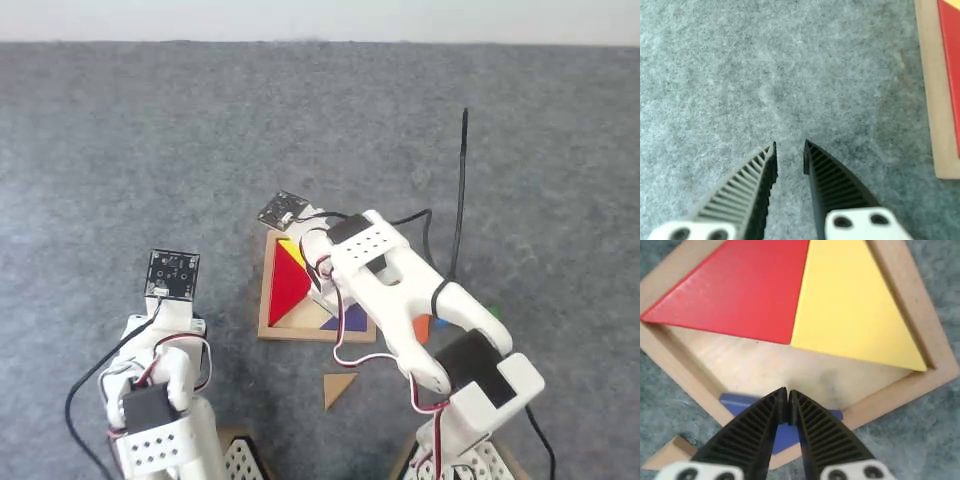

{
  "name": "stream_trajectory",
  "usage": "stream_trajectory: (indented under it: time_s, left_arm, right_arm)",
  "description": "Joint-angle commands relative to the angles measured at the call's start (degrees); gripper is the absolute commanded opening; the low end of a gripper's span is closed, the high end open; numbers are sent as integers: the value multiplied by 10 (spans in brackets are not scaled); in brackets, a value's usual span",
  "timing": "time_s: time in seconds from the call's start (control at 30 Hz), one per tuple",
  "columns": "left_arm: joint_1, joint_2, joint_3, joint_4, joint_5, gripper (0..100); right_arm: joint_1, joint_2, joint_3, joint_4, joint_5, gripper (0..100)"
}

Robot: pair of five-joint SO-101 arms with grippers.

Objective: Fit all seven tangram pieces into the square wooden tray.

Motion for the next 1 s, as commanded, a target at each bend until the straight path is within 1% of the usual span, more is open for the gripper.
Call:
stream_trajectory:
  time_s: [0.0,0.07,0.13,0.2,0.3,0.4,0.5,0.67,0.73,0.8,0.97]
  left_arm:
    - [2,-6,-5,4,4,87]
    - [2,-6,-5,4,4,87]
    - [2,-6,-5,4,4,87]
    - [2,-6,-5,4,4,87]
    - [2,-6,-5,4,4,87]
    - [2,-6,-5,4,4,87]
    - [2,-6,-5,4,4,87]
    - [2,-6,-5,4,4,87]
    - [2,-6,-5,4,4,87]
    - [2,-6,-5,4,4,87]
    - [2,-6,-5,4,4,87]
  right_arm:
    - [11,-24,-48,13,22,15]
    - [15,-44,-58,14,42,15]
    - [38,-75,-63,15,45,15]
    - [77,-112,-59,15,37,15]
    - [158,-142,-33,8,38,15]
    - [235,-124,11,-22,40,15]
    - [298,-76,50,-54,41,15]
    - [360,-3,44,-50,41,16]
    - [376,-6,28,-22,41,16]
    - [389,-25,-4,31,42,16]
    - [412,-146,-81,182,85,16]
